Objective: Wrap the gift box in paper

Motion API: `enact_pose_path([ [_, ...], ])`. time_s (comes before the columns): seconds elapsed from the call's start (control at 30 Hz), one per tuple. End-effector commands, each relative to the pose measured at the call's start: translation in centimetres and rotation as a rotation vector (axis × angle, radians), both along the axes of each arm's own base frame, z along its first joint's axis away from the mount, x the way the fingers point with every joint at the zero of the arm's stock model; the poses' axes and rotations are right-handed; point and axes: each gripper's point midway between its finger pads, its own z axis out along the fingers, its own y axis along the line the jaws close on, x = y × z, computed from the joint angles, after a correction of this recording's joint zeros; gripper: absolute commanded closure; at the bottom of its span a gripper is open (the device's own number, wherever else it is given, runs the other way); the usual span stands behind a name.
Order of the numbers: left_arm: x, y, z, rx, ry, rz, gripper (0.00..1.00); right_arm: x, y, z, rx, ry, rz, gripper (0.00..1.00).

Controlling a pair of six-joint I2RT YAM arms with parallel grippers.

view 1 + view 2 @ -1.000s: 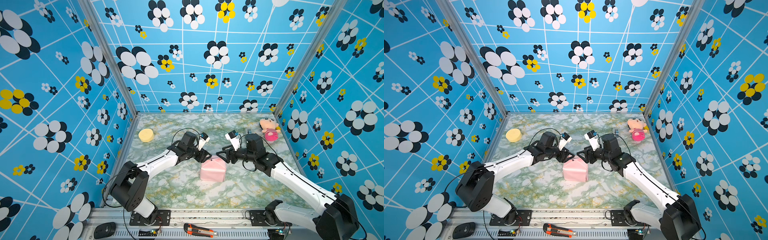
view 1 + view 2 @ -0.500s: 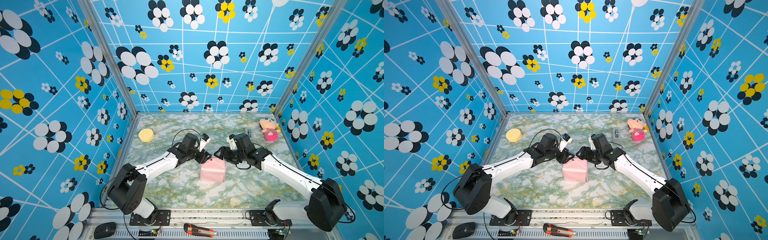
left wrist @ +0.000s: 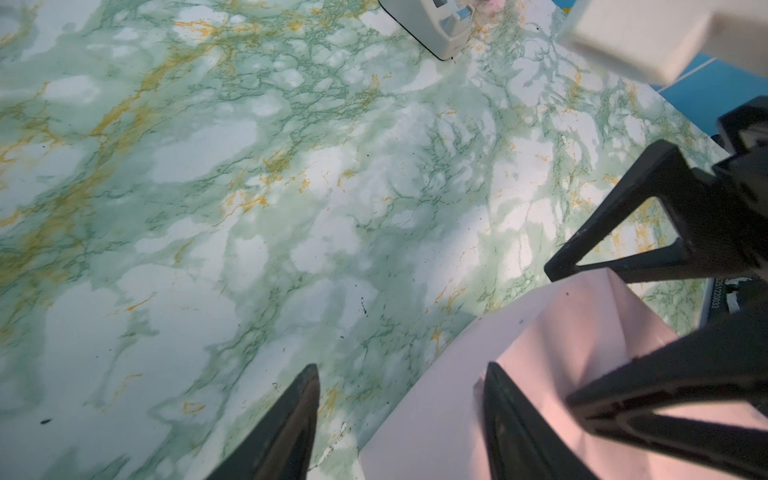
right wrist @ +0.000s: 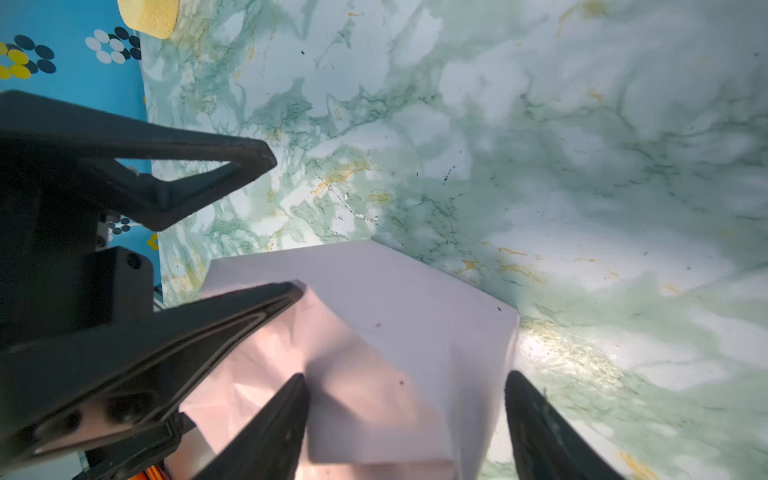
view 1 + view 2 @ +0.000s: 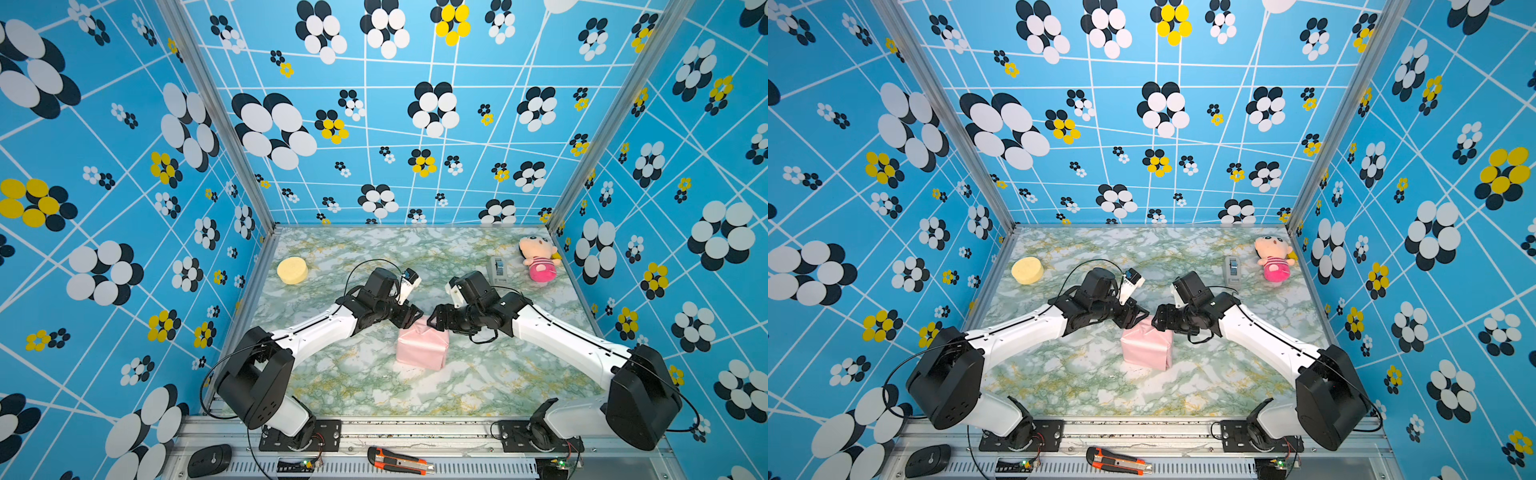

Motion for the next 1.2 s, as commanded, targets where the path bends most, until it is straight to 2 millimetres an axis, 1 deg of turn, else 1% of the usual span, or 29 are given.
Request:
enact_pose_path([
  [0.0,-1.9,-0.1,1.0,-0.05,0.081,-0.064,0.35,-2.4,-3.3,-4.3,-0.186,0.081,0.021,0.24],
  [0.13,-3.8,-0.9,2.7,-0.156,0.141,-0.168,0.33,-2.2,-3.2,-4.5,-0.179,0.067,0.023,0.24],
  [0.17,-4.0,-0.9,2.8,-0.167,0.152,-0.18,0.33,-2.1,-3.1,-4.4,-0.175,0.059,0.026,0.24],
  [0.23,-4.5,-0.7,2.4,-0.166,0.174,-0.199,0.33,-2.1,-3.1,-4.2,-0.172,0.049,0.032,0.24],
  [0.33,-4.8,-0.3,0.9,-0.118,0.205,-0.192,0.33,-1.9,-2.9,-3.6,-0.161,0.03,0.038,0.24],
  [0.4,-4.4,0.8,-1.0,-0.04,0.22,-0.146,0.36,-1.8,-2.9,-3.2,-0.153,0.017,0.039,0.24],
  [0.5,-4.4,1.9,-2.9,0.033,0.236,-0.107,0.37,-1.8,-2.9,-2.5,-0.146,-0.004,0.041,0.23],
  [0.63,-5.1,2.5,-3.9,0.048,0.247,-0.091,0.38,-1.6,-3.1,-0.7,-0.13,-0.043,0.02,0.21],
  [0.7,-5.1,2.7,-4.3,0.053,0.239,-0.073,0.38,-1.7,-3.3,0.8,-0.106,-0.057,0.0,0.2],
  [0.77,-4.8,2.9,-4.5,0.056,0.228,-0.055,0.38,-2.3,-3.1,2.1,-0.048,-0.049,-0.033,0.2],
  [0.83,-4.7,2.9,-4.5,0.056,0.222,-0.044,0.38,-3.5,-2.7,2.7,0.036,-0.015,-0.068,0.21],
  [0.97,-4.4,3.0,-4.4,0.057,0.21,-0.023,0.38,-6.6,-2.1,2.7,0.152,0.079,-0.092,0.26],
  [1.03,-4.3,3.1,-4.4,0.057,0.21,-0.012,0.39,-8.3,-1.0,2.7,0.228,0.132,-0.082,0.29],
  [1.1,-4.2,3.1,-4.4,0.05,0.21,-0.004,0.39,-9.4,0.4,2.9,0.305,0.164,-0.068,0.34],
  [1.17,-4.1,3.1,-4.5,0.048,0.213,0.005,0.39,-10.2,1.4,3.0,0.342,0.18,-0.054,0.37],
])
